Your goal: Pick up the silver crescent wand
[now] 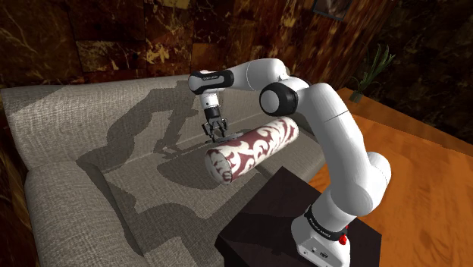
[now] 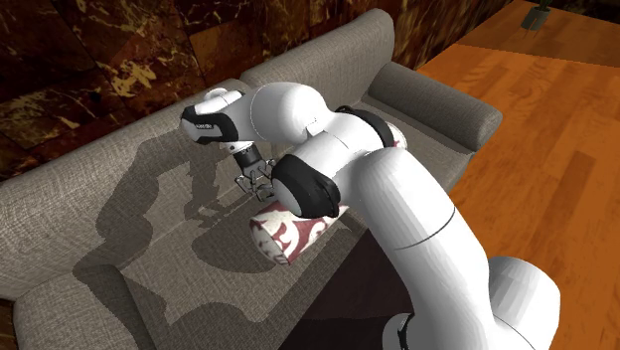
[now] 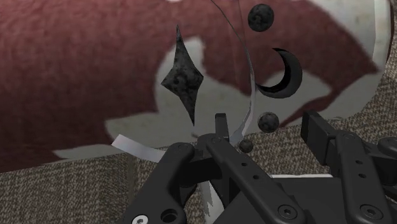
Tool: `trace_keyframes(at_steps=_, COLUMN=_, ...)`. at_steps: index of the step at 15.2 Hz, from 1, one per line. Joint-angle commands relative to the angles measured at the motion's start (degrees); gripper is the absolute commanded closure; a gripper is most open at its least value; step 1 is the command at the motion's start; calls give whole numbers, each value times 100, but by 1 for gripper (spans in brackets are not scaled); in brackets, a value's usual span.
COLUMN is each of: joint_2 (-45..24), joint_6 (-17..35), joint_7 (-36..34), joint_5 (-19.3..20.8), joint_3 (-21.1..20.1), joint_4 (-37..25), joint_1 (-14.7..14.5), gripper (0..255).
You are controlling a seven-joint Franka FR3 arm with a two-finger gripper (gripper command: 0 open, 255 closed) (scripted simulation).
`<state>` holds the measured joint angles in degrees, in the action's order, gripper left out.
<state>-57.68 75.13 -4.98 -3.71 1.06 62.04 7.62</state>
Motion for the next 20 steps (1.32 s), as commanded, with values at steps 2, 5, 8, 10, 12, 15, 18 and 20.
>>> trace_keyframes(at_steps=2, joint_2=-3, joint_6=14, joint_7=0, joint_5=1, joint_3=1, joint_4=12, joint_1=0, gripper=255)
trace_keyframes(at_steps=5, joint_2=-3, joint_6=14, joint_7=-2, joint_5=0, joint_3=0, joint_4=11, joint_1=-1, gripper=255)
trace_keyframes(at_steps=8, joint_2=74, joint_6=-97, joint_7=-2, joint_5=3, joint_3=2, joint_4=-22, joint_1=4, gripper=255)
trace_keyframes(at_steps=10, joint_2=164, joint_6=-183, joint_7=-7, joint_5=3, joint_3=3, joint_4=-18, joint_1=4, gripper=255)
trace_keyframes(at_steps=12, joint_2=250, joint_6=-273, joint_7=-11, joint_5=3, joint_3=3, joint_4=-22, joint_1=4, gripper=255)
trace_keyframes(at_steps=15, joint_2=369, joint_6=-416, joint_7=-18, joint_5=3, joint_3=4, joint_4=-46, joint_1=5, gripper=255)
trace_keyframes(at_steps=18, joint_2=473, joint_6=-570, joint_7=-27, joint_5=2, joint_3=4, joint_4=-96, joint_1=7, gripper=255)
trace_keyframes(at_steps=20, joint_2=539, joint_6=-676, joint_7=-32, joint_5=2, joint_3=3, joint_4=-137, joint_1=8, gripper=255)
